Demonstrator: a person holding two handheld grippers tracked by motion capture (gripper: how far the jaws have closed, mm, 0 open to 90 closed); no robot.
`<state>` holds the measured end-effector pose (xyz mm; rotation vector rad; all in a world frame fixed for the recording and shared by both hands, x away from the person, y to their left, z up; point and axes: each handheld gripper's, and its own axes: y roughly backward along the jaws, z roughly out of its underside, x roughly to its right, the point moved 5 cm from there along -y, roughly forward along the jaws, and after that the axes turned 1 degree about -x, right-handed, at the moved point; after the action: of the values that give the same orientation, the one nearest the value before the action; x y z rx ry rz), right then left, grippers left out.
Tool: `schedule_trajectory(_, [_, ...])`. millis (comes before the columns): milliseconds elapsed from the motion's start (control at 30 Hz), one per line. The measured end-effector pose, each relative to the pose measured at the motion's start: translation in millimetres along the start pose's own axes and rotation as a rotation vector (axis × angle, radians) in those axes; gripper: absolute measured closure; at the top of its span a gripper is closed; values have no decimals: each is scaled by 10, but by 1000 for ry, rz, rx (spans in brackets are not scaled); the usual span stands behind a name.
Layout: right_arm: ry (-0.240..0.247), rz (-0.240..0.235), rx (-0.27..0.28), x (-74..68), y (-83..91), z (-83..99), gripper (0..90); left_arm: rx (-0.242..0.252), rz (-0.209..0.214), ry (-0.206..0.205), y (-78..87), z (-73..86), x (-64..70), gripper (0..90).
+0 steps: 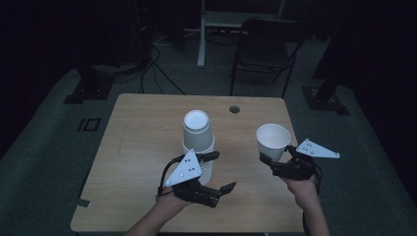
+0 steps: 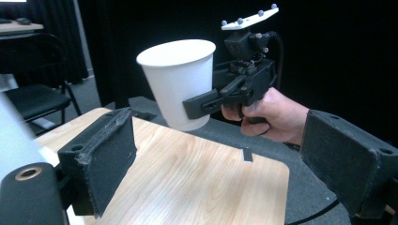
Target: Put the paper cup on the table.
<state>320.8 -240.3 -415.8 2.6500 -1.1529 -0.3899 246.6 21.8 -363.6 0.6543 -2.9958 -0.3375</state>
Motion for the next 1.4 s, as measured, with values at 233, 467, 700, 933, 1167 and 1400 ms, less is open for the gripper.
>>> schedule_trajectory(233, [1, 15, -12, 18, -55, 20, 185, -12, -44, 10, 218, 120, -89, 112])
schedule_trajectory(467, [1, 22, -13, 39, -117, 43, 185, -11, -100, 31, 406, 254, -206, 111])
schedule_trajectory(700, [-9, 32, -6, 88, -196, 84, 185, -56, -179, 48, 538, 511, -394, 120])
schedule_trajectory(933, [-22, 42, 19, 161, -284, 129, 185, -93, -233, 104, 675, 840, -633, 112])
schedule_trajectory(1167, [-35, 76, -6, 316, -471, 258, 185, -116, -299, 161, 780, 1149, -865, 111])
schedule_trajectory(1400, [-61, 117, -10, 487, -658, 393, 185, -137, -391, 197, 856, 1457, -1105, 107])
